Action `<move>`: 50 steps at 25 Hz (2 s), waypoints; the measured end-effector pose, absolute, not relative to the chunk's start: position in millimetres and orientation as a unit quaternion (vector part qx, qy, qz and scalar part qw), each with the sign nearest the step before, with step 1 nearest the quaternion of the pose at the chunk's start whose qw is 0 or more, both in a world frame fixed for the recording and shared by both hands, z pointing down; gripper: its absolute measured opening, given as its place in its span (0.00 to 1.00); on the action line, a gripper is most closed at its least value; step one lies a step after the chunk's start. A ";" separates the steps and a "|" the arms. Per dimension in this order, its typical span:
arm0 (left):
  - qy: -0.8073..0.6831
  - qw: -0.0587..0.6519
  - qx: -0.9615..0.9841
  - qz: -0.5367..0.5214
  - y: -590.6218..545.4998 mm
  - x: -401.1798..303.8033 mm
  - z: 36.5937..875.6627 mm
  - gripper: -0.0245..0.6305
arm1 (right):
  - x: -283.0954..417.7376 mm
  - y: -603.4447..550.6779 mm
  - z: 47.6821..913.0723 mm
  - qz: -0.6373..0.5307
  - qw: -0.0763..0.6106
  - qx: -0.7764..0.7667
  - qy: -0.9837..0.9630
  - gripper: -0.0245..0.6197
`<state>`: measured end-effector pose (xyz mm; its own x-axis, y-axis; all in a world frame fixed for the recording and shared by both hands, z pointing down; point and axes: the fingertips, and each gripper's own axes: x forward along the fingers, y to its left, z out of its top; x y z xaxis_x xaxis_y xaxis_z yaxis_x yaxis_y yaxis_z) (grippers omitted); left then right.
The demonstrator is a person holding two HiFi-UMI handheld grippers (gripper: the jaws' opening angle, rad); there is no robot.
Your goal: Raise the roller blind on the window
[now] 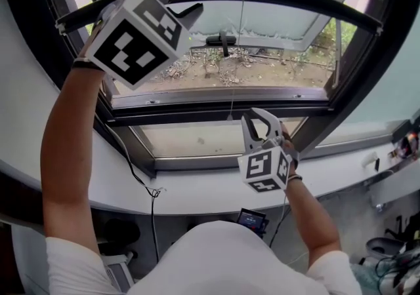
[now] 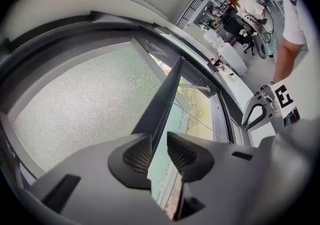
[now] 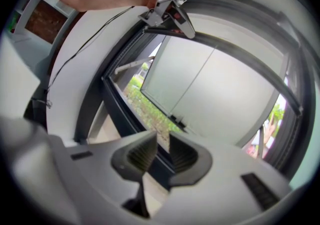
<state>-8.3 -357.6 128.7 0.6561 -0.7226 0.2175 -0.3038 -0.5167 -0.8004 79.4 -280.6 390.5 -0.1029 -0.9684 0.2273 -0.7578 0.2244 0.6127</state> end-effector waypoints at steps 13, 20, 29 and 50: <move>0.318 0.401 -0.815 -0.271 -361.4 -5.1 101.1 0.19 | 64.4 -286.4 390.5 -0.162 0.293 0.588 -0.736 0.16; 0.319 0.411 -0.808 -0.278 -362.7 -3.3 90.3 0.19 | 60.1 -287.7 393.8 -0.158 0.297 0.581 -0.741 0.16; 0.332 0.425 -0.797 -0.272 -387.0 -12.2 76.9 0.19 | 64.0 -290.8 395.7 -0.154 0.301 0.580 -0.741 0.16; 0.342 0.441 -0.786 -0.266 -368.8 -5.5 61.1 0.19 | 53.6 -343.4 414.2 -0.071 0.292 0.561 -0.771 0.22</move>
<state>-5.5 -368.8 61.1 0.6252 -0.7717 0.1169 -0.3024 -0.3776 -0.8752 53.6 -343.4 414.2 -0.2002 -0.9068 0.3711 -0.8235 0.3609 0.4377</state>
